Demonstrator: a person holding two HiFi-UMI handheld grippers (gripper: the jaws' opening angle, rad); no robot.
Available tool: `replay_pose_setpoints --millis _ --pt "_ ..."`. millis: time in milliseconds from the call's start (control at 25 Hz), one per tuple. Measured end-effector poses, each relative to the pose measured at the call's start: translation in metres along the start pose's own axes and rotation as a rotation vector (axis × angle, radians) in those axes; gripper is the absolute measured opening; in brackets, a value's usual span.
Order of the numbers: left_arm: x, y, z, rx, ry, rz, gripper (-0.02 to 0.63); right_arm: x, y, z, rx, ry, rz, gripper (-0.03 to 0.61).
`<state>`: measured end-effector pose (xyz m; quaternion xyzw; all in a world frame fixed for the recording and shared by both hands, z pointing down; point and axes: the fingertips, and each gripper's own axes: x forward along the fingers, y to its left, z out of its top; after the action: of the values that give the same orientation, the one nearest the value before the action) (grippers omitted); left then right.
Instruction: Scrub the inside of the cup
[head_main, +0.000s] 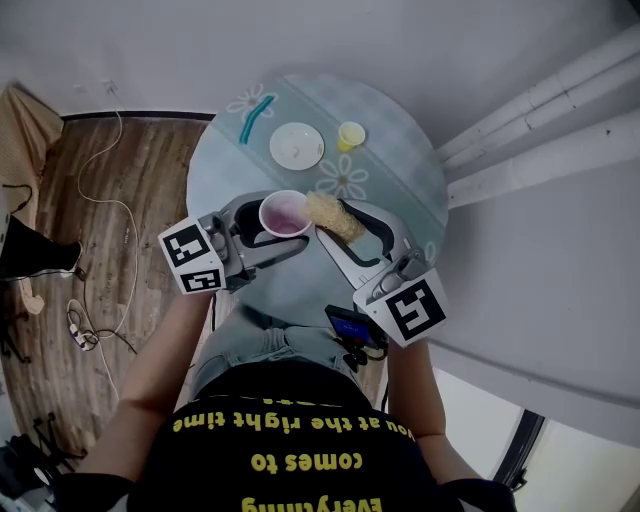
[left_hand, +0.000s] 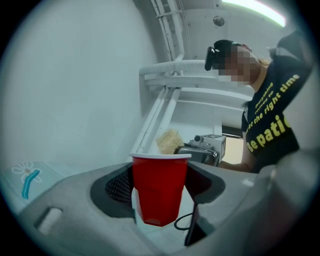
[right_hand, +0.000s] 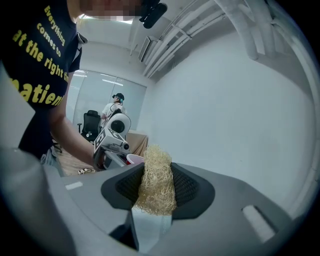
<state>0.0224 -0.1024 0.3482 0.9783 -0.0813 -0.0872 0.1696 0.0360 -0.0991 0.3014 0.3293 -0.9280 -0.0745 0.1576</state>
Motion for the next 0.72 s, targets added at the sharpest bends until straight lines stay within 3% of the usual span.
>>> replay_pose_setpoints --millis 280,480,720 --pt "-0.004 0.007 0.010 -0.113 -0.095 -0.002 0.305 -0.004 0.003 0.007 0.078 -0.049 0.013 0.160" --pt "-0.002 0.003 0.010 -0.121 -0.094 -0.008 0.305 -0.005 -0.005 0.005 0.100 -0.074 0.000 0.160" --pt "0.000 -0.001 0.007 -0.132 -0.083 -0.019 0.305 -0.005 -0.011 -0.007 0.063 -0.012 -0.019 0.160"
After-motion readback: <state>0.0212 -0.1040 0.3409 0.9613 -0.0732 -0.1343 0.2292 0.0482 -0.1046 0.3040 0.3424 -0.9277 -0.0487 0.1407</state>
